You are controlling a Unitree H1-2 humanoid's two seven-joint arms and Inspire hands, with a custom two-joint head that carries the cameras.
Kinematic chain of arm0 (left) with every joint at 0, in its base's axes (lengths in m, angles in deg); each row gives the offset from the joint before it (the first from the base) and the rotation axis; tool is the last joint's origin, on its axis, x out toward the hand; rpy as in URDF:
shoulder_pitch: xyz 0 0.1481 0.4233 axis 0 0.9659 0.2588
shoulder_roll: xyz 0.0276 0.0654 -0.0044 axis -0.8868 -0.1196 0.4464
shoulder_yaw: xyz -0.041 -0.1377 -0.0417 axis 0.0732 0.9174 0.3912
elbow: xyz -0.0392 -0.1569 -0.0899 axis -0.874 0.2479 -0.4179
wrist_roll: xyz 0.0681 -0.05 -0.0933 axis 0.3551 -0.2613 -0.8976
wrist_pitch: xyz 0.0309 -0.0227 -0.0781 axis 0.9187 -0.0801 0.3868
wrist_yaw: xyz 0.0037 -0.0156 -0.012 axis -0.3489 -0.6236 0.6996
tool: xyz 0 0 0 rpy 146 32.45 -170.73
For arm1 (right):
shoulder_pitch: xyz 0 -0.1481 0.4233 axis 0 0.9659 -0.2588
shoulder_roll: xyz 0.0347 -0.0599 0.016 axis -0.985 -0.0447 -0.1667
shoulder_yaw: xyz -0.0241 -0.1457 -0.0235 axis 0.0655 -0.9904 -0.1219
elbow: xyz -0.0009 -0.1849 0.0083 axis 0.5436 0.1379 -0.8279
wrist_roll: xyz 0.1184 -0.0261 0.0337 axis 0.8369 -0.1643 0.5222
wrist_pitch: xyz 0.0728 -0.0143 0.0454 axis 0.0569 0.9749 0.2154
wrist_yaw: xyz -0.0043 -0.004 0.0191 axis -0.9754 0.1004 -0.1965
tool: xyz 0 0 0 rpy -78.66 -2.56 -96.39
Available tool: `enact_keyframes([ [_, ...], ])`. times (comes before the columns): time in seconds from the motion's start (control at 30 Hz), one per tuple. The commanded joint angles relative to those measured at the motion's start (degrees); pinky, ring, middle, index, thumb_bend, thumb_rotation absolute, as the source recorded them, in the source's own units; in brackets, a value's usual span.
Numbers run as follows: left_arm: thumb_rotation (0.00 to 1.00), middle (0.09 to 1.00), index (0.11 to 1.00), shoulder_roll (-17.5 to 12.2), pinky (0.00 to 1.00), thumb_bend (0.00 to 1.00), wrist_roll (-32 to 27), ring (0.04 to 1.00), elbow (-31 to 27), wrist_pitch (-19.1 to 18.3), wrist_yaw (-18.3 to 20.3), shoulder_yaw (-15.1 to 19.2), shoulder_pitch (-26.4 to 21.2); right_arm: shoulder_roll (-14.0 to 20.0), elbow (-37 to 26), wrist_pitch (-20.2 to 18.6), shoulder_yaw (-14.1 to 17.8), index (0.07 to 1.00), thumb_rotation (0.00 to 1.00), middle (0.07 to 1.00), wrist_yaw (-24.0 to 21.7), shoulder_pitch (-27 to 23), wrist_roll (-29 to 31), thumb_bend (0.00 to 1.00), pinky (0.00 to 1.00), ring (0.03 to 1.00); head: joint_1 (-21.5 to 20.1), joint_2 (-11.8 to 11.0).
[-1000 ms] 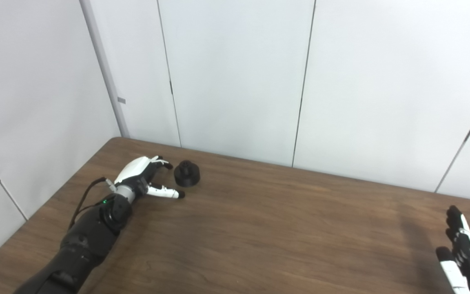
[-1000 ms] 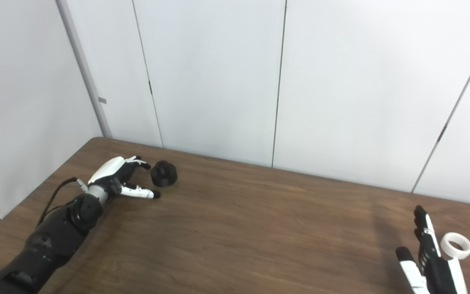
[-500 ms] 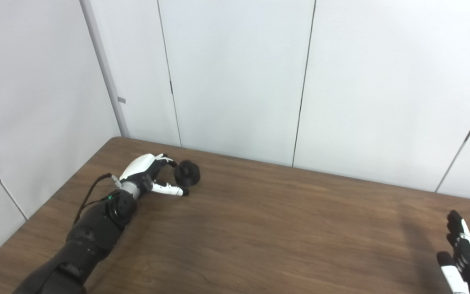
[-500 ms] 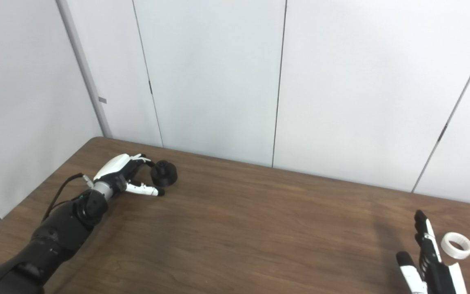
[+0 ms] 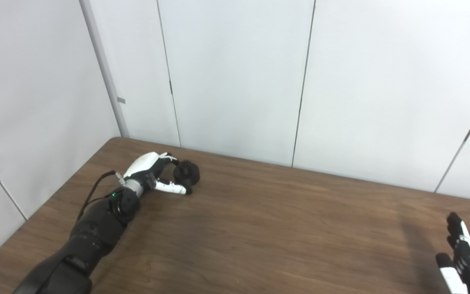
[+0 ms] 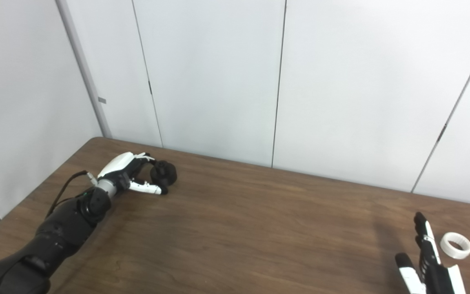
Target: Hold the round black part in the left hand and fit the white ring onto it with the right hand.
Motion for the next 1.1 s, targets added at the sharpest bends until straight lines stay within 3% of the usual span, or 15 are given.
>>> enact_keyframes([
  [0.0,0.40,0.977,0.804,0.5,1.00,1.00,0.2,1.000,0.2,1.6,1.1,-0.8,-2.0,-1.9,1.7,0.0,-1.0,1.000,0.89,0.999,0.6,3.5,-0.3,0.53,1.00,1.000,0.0,0.1],
  [0.53,0.36,0.962,0.767,1.5,1.00,1.00,-0.1,1.000,1.6,3.2,0.3,-1.1,-2.8,-2.0,1.1,-0.3,-1.2,1.000,0.90,0.995,0.9,3.7,-0.8,0.54,1.00,1.000,-0.2,0.2],
  [0.6,0.32,0.952,0.719,1.4,1.00,0.94,0.1,1.000,1.9,4.2,-0.4,-1.2,-2.8,-2.0,1.2,-0.3,-1.2,1.000,0.90,0.993,1.0,3.6,-1.0,0.54,1.00,1.000,-0.1,0.4],
  [0.63,0.25,0.932,0.652,1.3,1.00,0.88,0.6,1.000,2.3,5.4,-1.6,-1.5,-2.8,-2.0,1.1,-0.3,-1.2,1.000,0.90,0.993,1.0,3.6,-1.0,0.54,1.00,1.000,-0.1,0.4],
  [0.7,0.07,0.824,0.500,1.0,1.00,0.56,1.6,0.966,3.3,8.1,-4.1,-2.2,-3.0,-2.0,1.0,-0.1,-1.2,1.000,0.90,0.996,0.8,3.6,-0.7,0.53,1.00,1.000,-0.2,0.5],
  [0.87,0.05,0.771,0.483,0.4,1.00,0.52,1.7,0.951,4.5,11.4,-5.6,-2.8,-3.4,-2.0,0.5,0.1,-1.0,1.000,0.90,0.998,0.8,3.6,-0.3,0.54,1.00,1.000,0.3,1.1],
  [1.07,0.05,0.763,0.482,-0.2,1.00,0.52,2.5,0.951,4.3,11.5,-5.0,-3.2,-3.9,-2.4,-0.8,-0.6,-0.7,1.000,0.88,1.000,0.8,3.6,0.6,0.53,1.00,1.000,0.3,1.6],
])
